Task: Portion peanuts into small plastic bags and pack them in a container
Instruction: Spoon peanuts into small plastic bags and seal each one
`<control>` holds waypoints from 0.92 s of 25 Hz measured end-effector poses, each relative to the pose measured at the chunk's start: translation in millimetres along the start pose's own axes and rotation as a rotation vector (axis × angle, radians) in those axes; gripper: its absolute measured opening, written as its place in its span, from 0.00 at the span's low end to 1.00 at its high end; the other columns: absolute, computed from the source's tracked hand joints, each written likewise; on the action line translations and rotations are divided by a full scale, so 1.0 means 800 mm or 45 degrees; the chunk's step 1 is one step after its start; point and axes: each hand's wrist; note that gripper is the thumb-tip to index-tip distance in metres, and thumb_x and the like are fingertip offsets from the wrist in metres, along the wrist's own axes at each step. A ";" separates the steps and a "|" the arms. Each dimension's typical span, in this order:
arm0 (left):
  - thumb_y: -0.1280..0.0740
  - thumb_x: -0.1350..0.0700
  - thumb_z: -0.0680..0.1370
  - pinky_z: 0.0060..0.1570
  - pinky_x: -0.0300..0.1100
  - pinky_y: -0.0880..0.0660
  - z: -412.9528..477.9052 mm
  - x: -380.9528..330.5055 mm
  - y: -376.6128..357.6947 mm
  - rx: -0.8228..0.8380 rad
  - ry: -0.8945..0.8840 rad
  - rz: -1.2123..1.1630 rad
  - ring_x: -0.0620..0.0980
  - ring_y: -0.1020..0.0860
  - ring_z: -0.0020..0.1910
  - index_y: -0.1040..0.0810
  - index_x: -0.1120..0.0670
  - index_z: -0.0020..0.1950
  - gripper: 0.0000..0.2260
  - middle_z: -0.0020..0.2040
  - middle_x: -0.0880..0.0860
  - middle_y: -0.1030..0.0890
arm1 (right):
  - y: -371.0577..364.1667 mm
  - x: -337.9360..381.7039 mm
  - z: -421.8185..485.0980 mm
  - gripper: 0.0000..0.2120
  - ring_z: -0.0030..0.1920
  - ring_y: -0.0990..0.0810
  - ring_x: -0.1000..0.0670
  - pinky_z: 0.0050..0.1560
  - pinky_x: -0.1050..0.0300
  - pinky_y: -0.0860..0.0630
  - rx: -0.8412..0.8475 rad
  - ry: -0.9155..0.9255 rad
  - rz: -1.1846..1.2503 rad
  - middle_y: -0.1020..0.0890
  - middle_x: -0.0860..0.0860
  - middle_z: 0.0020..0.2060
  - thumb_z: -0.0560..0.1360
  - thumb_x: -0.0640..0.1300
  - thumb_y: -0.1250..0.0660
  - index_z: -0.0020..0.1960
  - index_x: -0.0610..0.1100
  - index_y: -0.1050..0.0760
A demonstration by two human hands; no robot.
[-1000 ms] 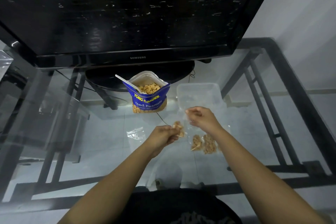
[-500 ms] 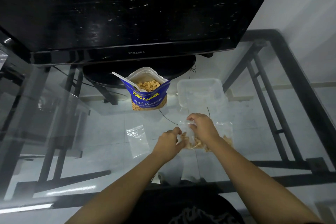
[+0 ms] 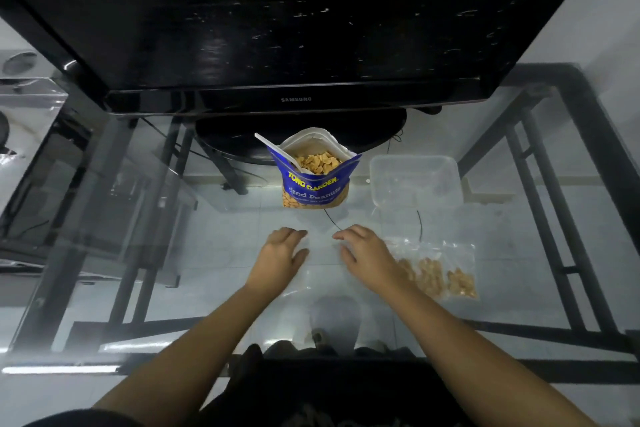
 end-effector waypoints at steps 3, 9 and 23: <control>0.27 0.57 0.70 0.52 0.52 0.23 -0.016 0.047 0.011 0.068 0.064 0.097 0.64 0.21 0.48 0.22 0.63 0.58 0.19 0.52 0.62 0.19 | -0.039 0.036 0.008 0.27 0.72 0.37 0.44 0.70 0.54 0.40 0.250 -0.021 -0.050 0.34 0.43 0.71 0.77 0.50 0.37 0.72 0.41 0.37; 0.29 0.57 0.73 0.59 0.46 0.30 -0.016 0.042 0.013 0.138 0.202 0.007 0.58 0.26 0.56 0.26 0.60 0.64 0.20 0.57 0.59 0.24 | -0.068 0.058 0.016 0.40 0.77 0.58 0.45 0.75 0.50 0.55 0.386 -0.057 -0.393 0.55 0.44 0.77 0.75 0.55 0.36 0.76 0.39 0.53; 0.34 0.65 0.76 0.41 0.36 0.20 0.002 -0.001 0.073 0.158 0.860 -1.570 0.51 0.18 0.41 0.24 0.60 0.46 0.01 0.40 0.56 0.21 | -0.025 0.075 0.018 0.08 0.44 0.21 0.56 0.45 0.65 0.25 -0.126 -0.446 0.994 0.21 0.57 0.43 0.72 0.45 0.29 0.46 0.54 0.26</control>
Point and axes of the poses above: each hand's wrist, its own z-axis towards the middle knuckle, its own y-axis out of the back of the hand, x = y × z
